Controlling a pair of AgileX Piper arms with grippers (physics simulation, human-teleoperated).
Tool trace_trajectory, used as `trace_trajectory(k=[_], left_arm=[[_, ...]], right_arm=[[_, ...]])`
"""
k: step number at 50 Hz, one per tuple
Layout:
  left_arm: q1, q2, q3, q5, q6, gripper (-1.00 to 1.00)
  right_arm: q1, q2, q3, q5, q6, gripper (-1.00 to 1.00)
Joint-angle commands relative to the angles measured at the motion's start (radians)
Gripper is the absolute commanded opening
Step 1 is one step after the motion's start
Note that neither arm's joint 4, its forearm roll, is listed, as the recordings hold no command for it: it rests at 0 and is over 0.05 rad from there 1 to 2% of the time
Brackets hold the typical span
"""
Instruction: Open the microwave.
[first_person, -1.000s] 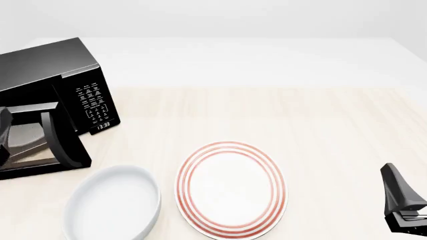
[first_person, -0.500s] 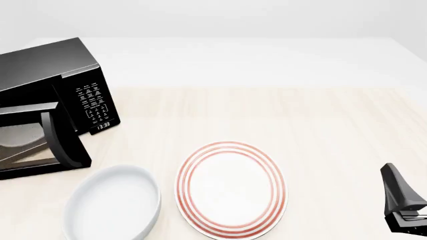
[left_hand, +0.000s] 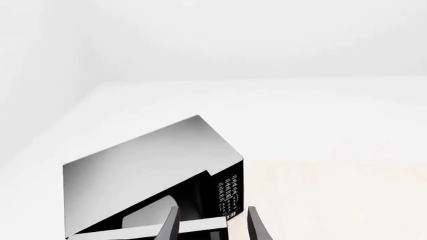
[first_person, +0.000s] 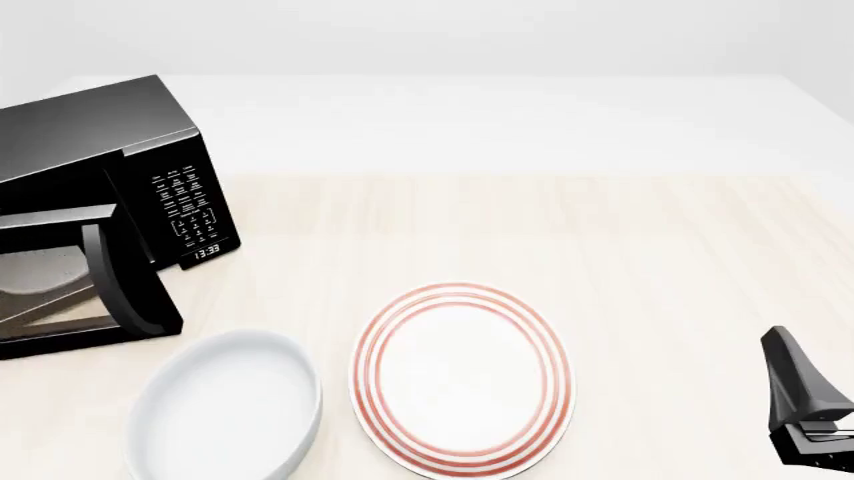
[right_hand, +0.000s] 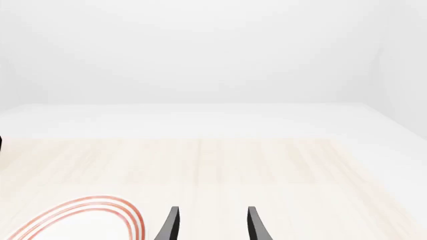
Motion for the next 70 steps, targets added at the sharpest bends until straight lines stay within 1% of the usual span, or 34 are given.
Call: trace_trajectory(k=[1,2,3,7,9,13,14,15,16,18,20,21,25,27,34,35,36,37,39,40,47,53,57,60,64,70], left_arm=[[-0.023,0.093,-0.128,0.093,-0.034,1.0],[-0.025,0.102,-0.138,0.101,-0.023,1.0],[-0.032,0.112,-0.149,0.108,-0.033,1.0],[-0.031,0.137,-0.161,0.128,-0.029,1.0],[-0.012,0.138,-0.169,0.14,-0.027,1.0],[-0.013,0.145,-0.183,0.153,-0.04,1.0],[-0.022,0.154,-0.188,0.158,-0.06,1.0],[-0.021,0.163,-0.19,0.165,-0.048,1.0],[-0.026,0.172,-0.194,0.172,-0.069,1.0],[-0.003,0.168,-0.2,0.186,-0.039,1.0],[-0.004,0.178,-0.202,0.196,-0.048,1.0],[0.0,0.183,-0.198,0.202,-0.033,1.0],[0.01,0.187,-0.189,0.213,-0.031,1.0],[0.005,0.199,-0.189,0.22,-0.043,1.0],[-0.006,0.238,-0.215,0.26,-0.05,1.0],[0.002,0.248,-0.218,0.27,-0.034,1.0],[0.0,0.257,-0.224,0.277,-0.035,1.0],[0.006,0.262,-0.227,0.283,-0.012,1.0],[0.004,0.274,-0.244,0.292,-0.016,1.0],[0.01,0.278,-0.25,0.298,0.001,1.0],[0.011,0.318,-0.295,0.31,0.015,1.0],[0.008,0.363,-0.313,0.307,0.028,1.0],[0.009,0.403,-0.349,0.312,0.03,1.0],[0.011,0.421,-0.351,0.302,0.024,1.0],[0.019,0.439,-0.324,0.268,0.008,1.0],[0.036,0.471,-0.337,0.276,0.015,1.0]], right_arm=[[0.0,0.0,0.0,0.0,0.0,1.0],[0.0,0.0,0.0,0.0,0.0,1.0],[0.0,0.0,0.0,0.0,0.0,1.0],[0.0,0.0,0.0,0.0,0.0,1.0],[0.0,0.0,0.0,0.0,0.0,1.0],[0.0,0.0,0.0,0.0,0.0,1.0],[0.0,0.0,0.0,0.0,0.0,1.0],[0.0,0.0,0.0,0.0,0.0,1.0],[0.0,0.0,0.0,0.0,0.0,1.0],[0.0,0.0,0.0,0.0,0.0,1.0],[0.0,0.0,0.0,0.0,0.0,1.0],[0.0,0.0,0.0,0.0,0.0,1.0],[0.0,0.0,0.0,0.0,0.0,1.0],[0.0,0.0,0.0,0.0,0.0,1.0],[0.0,0.0,0.0,0.0,0.0,1.0],[0.0,0.0,0.0,0.0,0.0,1.0],[0.0,0.0,0.0,0.0,0.0,1.0],[0.0,0.0,0.0,0.0,0.0,1.0],[0.0,0.0,0.0,0.0,0.0,1.0],[0.0,0.0,0.0,0.0,0.0,1.0],[0.0,0.0,0.0,0.0,0.0,1.0],[0.001,0.0,0.0,0.0,0.0,1.0],[0.0,0.0,0.0,0.0,0.0,1.0],[0.0,0.0,0.0,0.0,0.0,1.0],[0.0,0.0,0.0,0.0,0.0,1.0],[0.0,0.0,0.0,0.0,0.0,1.0]])
